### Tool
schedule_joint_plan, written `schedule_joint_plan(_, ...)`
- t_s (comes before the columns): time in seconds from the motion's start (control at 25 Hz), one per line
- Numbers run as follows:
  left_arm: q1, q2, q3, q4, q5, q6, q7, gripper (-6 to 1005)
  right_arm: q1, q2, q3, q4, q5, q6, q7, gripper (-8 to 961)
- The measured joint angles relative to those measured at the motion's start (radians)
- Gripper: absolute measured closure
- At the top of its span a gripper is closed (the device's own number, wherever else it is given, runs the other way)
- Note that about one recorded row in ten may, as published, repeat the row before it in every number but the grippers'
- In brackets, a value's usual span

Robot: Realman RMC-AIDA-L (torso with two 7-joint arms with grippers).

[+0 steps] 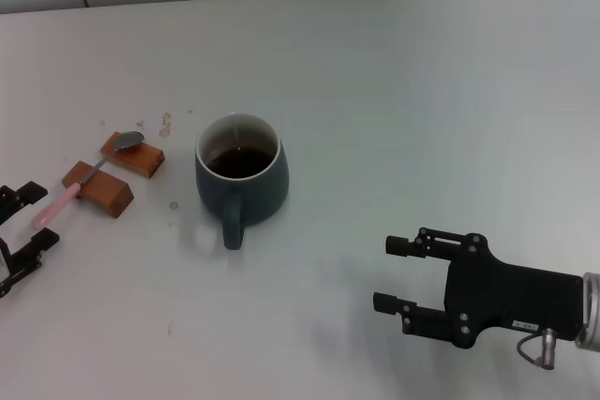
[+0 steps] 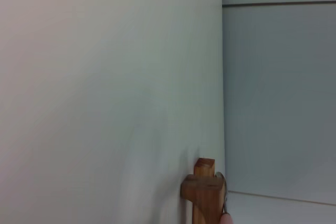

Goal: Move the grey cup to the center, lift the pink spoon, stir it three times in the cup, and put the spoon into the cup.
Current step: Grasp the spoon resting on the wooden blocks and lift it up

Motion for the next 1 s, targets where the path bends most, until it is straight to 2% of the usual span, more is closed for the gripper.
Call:
schedule_joint_plan(0.36,-0.024,-0.012,-0.005,-0.002,0.000,-0.024,0.000,274,-0.004,0.001,0.000,0.001,0.000,-0.004,0.000,286)
schedule_joint_plan(1.0,-0.044,-0.016,-0.008,-0.027,0.000,-0.066,0.002,280,-0.005,0.001,0.001,0.000,0.006,-0.007,0.000,286)
